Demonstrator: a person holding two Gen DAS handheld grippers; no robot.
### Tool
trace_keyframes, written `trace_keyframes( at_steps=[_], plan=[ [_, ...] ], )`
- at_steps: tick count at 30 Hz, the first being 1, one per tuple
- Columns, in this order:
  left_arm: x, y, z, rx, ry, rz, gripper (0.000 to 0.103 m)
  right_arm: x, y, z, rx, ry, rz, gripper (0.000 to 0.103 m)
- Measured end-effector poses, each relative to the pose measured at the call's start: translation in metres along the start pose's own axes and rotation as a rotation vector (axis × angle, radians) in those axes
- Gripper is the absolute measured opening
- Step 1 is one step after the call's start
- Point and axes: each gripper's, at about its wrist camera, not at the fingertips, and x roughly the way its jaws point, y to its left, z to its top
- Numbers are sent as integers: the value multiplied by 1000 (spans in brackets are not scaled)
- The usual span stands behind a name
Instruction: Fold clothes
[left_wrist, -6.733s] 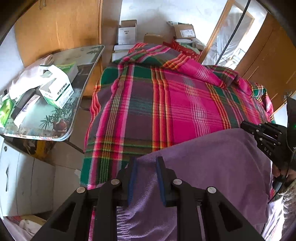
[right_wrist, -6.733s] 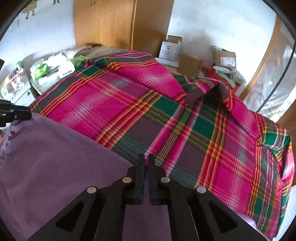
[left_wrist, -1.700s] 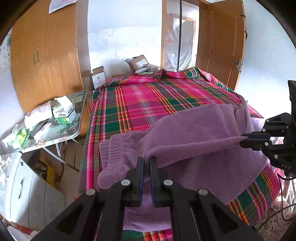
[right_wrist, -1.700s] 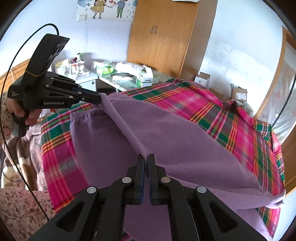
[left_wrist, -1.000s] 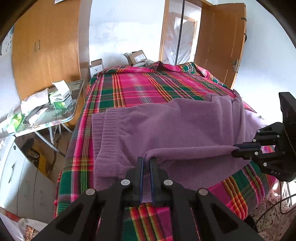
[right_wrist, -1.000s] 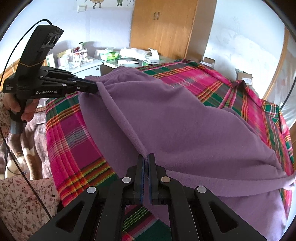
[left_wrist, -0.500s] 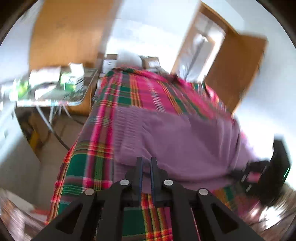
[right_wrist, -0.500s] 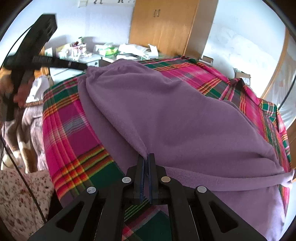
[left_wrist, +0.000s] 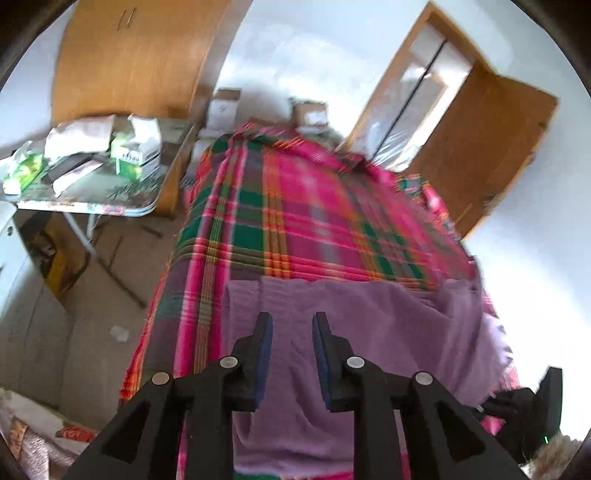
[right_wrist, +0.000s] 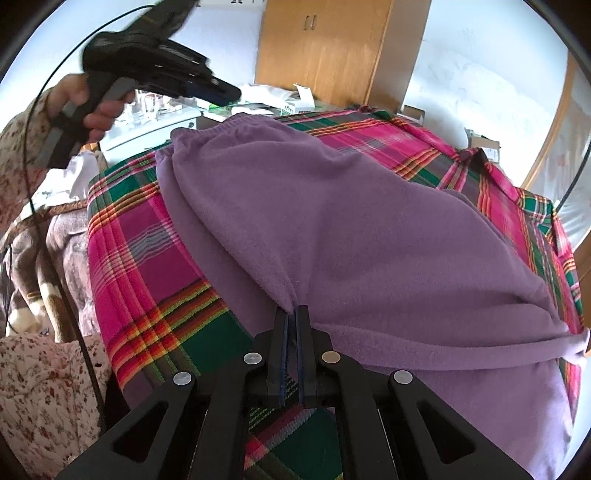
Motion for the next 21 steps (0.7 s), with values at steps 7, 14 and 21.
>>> trace_keyframes(
  at_steps=[7,14,21],
  plan=[
    [34,11,25,-92,87,9,25,-1,-3,0,22,-1,17,4],
    [45,23,31,-163,150,-84,26,-2,-4,0,34,1,32,4],
    [56,31,21,-251,228,-129,26,-2,-8,-1,52,-2,44,4]
  ],
)
